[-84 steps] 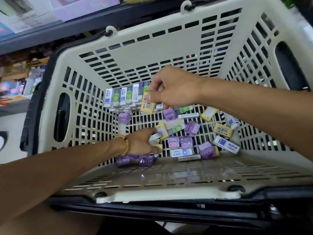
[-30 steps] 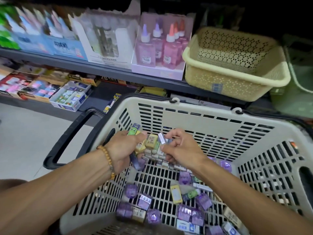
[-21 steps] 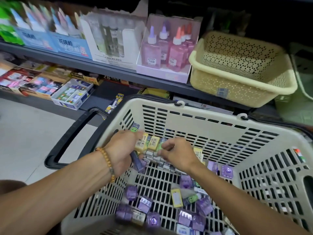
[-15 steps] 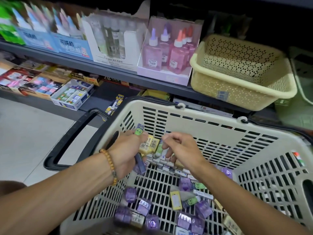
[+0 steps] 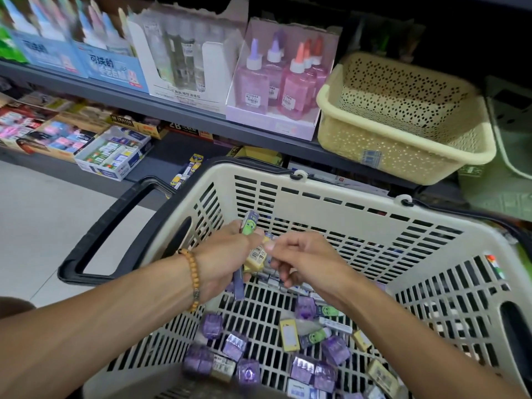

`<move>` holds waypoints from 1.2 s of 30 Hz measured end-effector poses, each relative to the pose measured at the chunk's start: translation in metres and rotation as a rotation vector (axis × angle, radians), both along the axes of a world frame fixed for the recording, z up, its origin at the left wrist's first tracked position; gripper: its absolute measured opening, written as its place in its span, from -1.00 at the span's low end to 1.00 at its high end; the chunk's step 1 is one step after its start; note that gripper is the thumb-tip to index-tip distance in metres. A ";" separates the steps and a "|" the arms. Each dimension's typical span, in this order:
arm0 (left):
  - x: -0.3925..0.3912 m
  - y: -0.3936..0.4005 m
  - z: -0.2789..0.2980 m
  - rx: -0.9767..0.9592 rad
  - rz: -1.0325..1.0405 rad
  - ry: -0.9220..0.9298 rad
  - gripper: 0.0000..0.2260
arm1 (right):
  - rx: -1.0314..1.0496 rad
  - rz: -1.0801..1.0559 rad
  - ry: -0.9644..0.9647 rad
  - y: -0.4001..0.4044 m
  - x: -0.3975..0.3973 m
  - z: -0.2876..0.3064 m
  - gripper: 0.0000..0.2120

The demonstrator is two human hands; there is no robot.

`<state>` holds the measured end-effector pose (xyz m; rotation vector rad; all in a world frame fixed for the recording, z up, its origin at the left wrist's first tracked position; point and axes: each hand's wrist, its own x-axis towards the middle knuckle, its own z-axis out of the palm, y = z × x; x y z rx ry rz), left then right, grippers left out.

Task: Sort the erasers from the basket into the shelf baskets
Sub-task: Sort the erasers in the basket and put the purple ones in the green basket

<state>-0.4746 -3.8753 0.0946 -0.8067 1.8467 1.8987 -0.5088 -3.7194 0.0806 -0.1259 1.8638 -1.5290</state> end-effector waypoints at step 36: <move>-0.002 0.004 0.009 0.017 0.025 -0.052 -0.78 | 0.295 -0.236 -0.016 0.020 -0.020 -0.026 -0.89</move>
